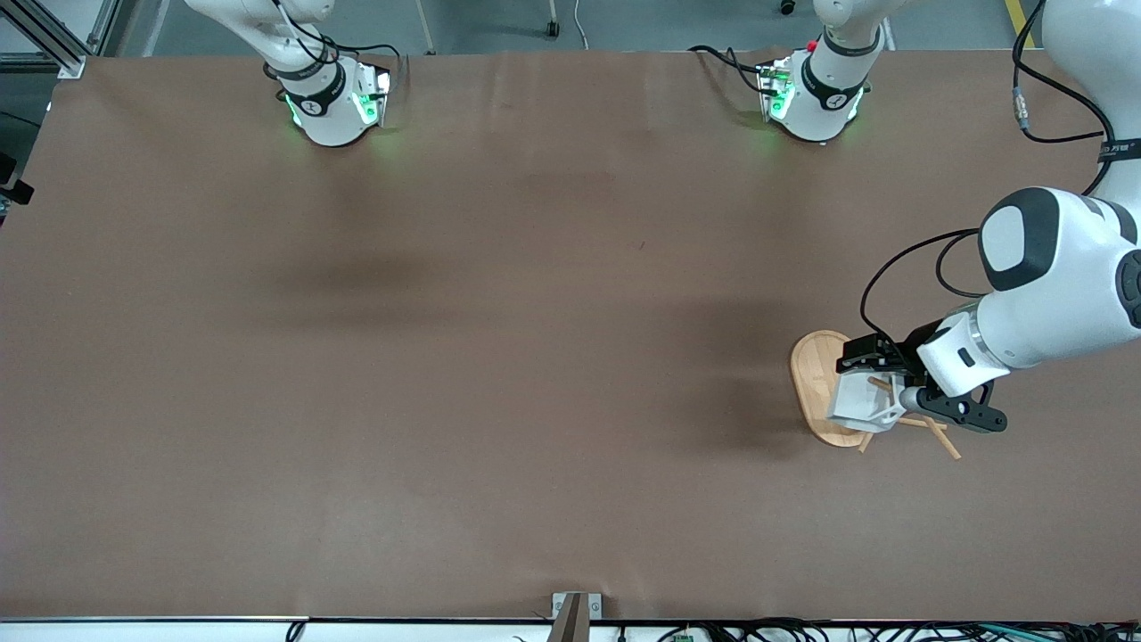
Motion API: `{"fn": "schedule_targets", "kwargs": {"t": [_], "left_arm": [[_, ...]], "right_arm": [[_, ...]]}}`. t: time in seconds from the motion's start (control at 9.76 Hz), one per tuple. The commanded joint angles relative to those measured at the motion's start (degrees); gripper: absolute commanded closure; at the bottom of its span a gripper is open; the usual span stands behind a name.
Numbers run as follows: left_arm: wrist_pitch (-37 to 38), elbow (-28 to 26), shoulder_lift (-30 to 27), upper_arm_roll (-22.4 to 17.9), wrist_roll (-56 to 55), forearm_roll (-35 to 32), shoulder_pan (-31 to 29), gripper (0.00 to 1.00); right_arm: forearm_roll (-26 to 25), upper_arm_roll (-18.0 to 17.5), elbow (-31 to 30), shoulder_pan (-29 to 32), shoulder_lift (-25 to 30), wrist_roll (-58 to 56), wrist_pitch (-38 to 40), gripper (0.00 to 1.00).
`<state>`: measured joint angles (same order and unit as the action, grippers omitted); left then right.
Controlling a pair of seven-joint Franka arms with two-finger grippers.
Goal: Hang cup on rack
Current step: 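Lower the cup's handle onto a rack peg with the left gripper, then open the left gripper and pull it back from the cup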
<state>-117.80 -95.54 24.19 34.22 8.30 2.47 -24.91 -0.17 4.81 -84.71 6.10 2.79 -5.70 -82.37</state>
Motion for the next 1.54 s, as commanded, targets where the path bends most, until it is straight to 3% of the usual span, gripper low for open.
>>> {"fn": "schedule_targets", "kwargs": {"t": [0.0, 0.31, 0.72, 1.23, 1.33, 1.43], "left_arm": [[0.37, 0.01, -0.27, 0.32, -0.57, -0.63, 0.04, 0.00], [5.88, 1.66, -5.18, 0.49, -7.92, -0.80, 0.04, 0.00], [18.37, 9.31, -10.46, -0.03, -10.67, -0.80, -0.40, 0.00], [21.73, 9.41, -18.28, -0.12, -17.88, -0.80, -0.67, 0.00], [21.73, 9.06, -20.04, -0.73, -17.45, -1.15, -0.06, 0.00], [21.99, 8.54, -21.27, -6.65, -16.14, -1.76, 4.65, 0.00]], "right_arm": [[-0.89, -0.33, -0.71, 0.23, 0.64, 0.60, -0.07, 0.00], [-0.89, -0.33, -0.80, 0.31, 0.72, 0.60, 0.37, 0.00], [-0.89, -0.33, -0.89, 0.32, 0.64, 0.78, 0.72, 0.00], [-0.89, -0.33, -0.98, 0.40, 0.64, 0.78, 0.72, 0.00], [-0.89, -0.33, -0.98, 0.40, 0.64, 0.87, 0.72, 0.00], [-0.89, -0.33, -0.98, 0.40, 0.64, 0.87, 0.72, 0.00]]}}
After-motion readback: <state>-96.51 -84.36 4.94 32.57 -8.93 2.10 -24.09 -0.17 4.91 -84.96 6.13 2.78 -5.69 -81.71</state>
